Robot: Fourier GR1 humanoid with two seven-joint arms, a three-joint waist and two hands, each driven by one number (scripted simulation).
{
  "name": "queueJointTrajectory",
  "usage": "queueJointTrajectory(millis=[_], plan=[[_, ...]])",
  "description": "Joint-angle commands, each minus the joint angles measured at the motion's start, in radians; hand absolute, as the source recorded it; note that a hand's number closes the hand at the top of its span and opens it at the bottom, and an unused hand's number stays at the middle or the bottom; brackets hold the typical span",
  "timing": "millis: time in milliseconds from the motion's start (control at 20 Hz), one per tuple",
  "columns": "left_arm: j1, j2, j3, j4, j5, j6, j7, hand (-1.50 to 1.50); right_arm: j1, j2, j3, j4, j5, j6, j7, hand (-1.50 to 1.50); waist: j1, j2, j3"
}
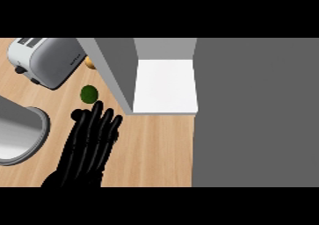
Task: Pick up the wine, place it into the cabinet and close the cabinet
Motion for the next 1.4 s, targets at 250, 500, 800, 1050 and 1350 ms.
queueJointTrajectory(millis=[250, 500, 800, 1050, 1350], plan=[[0.043, 0.059, 0.095, -0.122, 0.021, 0.003, 0.077, -1.5, -0.03, -0.021, -0.051, -0.14, -0.067, -0.029, 0.124, -1.5, -0.002, 0.001, -0.001], [0.041, 0.044, 0.074, -0.242, -0.07, 0.058, 0.239, -1.5, -0.058, 0.009, -0.04, -0.09, -0.004, -0.052, 0.104, -1.5, 0.002, -0.001, 0.0], [0.131, 0.083, 0.16, -0.177, 0.016, -0.015, 0.083, -1.5, -0.005, -0.014, -0.08, -0.156, -0.061, -0.032, 0.135, -1.5, -0.002, 0.0, -0.001], [0.017, 0.105, 0.39, -0.154, 0.157, -0.048, 0.163, -1.5, -0.025, 0.007, -0.026, -0.213, -0.024, -0.078, 0.186, -1.5, -0.008, 0.0, -0.001], [0.036, 0.098, 0.477, -0.006, 0.258, -0.114, 0.079, -1.5, -0.018, 0.001, -0.064, -0.158, -0.067, -0.026, 0.149, -1.5, -0.008, 0.001, -0.001]])
